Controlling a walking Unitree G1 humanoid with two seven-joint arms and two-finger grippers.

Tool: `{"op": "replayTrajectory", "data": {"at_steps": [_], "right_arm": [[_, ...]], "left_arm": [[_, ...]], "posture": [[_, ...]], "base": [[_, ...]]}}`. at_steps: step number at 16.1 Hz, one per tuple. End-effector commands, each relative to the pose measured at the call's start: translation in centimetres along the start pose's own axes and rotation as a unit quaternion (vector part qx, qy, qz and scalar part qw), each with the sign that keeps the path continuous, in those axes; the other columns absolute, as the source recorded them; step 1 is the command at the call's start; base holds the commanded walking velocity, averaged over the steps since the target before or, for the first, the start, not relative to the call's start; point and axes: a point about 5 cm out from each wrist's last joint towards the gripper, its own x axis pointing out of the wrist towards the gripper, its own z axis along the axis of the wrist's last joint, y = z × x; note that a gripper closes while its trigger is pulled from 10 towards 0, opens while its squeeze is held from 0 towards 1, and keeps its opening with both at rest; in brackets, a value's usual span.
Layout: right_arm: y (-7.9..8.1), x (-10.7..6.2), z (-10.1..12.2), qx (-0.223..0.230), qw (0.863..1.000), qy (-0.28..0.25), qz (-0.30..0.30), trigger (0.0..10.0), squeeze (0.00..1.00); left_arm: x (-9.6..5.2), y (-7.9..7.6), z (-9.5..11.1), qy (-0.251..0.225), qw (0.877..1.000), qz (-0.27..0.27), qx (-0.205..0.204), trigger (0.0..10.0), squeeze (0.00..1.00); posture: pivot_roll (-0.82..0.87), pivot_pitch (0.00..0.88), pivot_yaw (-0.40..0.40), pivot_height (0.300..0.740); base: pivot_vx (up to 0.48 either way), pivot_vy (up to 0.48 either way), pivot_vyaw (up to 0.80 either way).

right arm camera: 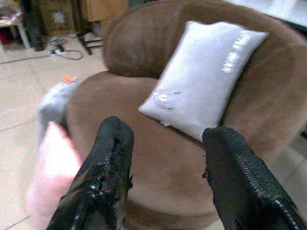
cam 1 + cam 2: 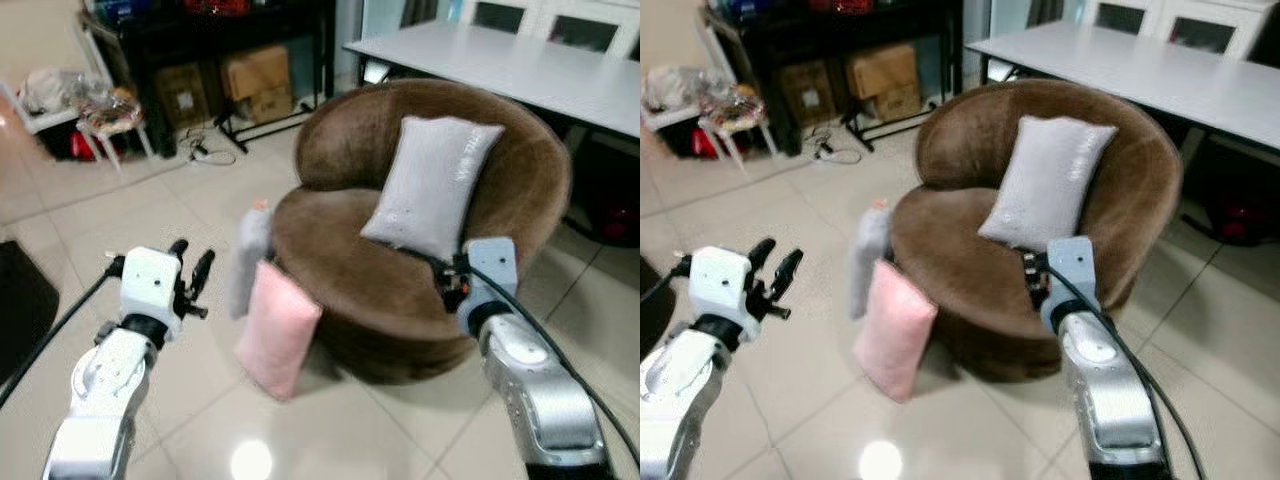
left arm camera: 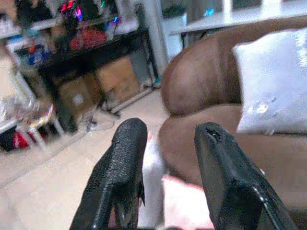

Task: Move the pillow to the sofa from floor

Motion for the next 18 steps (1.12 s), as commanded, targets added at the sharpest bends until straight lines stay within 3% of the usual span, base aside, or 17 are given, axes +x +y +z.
{"op": "replayTrajectory", "data": {"at_steps": [1, 5, 8, 10, 12, 18], "right_arm": [[0.34, -0.01, 0.6, -0.001, 1.0, -0.012, 0.014, 10.0, 0.0], [0.48, 0.04, 0.56, -0.004, 1.0, -0.007, 0.022, 10.0, 0.0], [0.7, 0.0, 0.4, -0.039, 0.999, 0.0, 0.037, 10.0, 0.0], [1.08, -0.05, 0.32, -0.05, 0.997, 0.001, 0.052, 10.0, 0.0], [1.12, -0.05, 0.25, -0.043, 0.998, 0.001, 0.052, 10.0, 0.0], [1.19, 0.0, 0.05, -0.037, 0.998, 0.004, 0.06, 10.0, 0.0]], "left_arm": [[0.07, 0.18, 0.3, -0.006, 1.0, 0.005, -0.002, 10.0, 0.0], [-0.05, 0.03, 0.55, -0.014, 1.0, 0.0, -0.022, 10.0, 0.0], [-0.18, -0.11, 0.67, -0.02, 0.999, -0.005, -0.033, 10.0, 0.0], [-0.25, -0.14, 0.67, -0.021, 0.999, -0.005, -0.034, 10.0, 0.0], [-0.27, -0.16, 0.67, -0.021, 0.999, -0.006, -0.034, 10.0, 0.0], [-0.39, -0.09, 0.63, -0.021, 0.999, -0.006, -0.032, 10.0, 0.0]], "posture": [[-0.05, 0.0, 0.009, 0.74], [-0.05, 0.0, 0.009, 0.74], [-0.04, 0.0, -0.011, 0.74], [-0.04, 0.0, -0.011, 0.74], [-0.04, 0.0, -0.013, 0.74], [-0.03, 0.0, -0.018, 0.74]], "base": [[0.0, 0.0, 0.0], [0.0, 0.0, 0.0], [0.33, 0.0, 0.0], [0.396, 0.0, 0.8], [0.399, 0.0, 0.6], [0.397, 0.0, 0.0]]}}
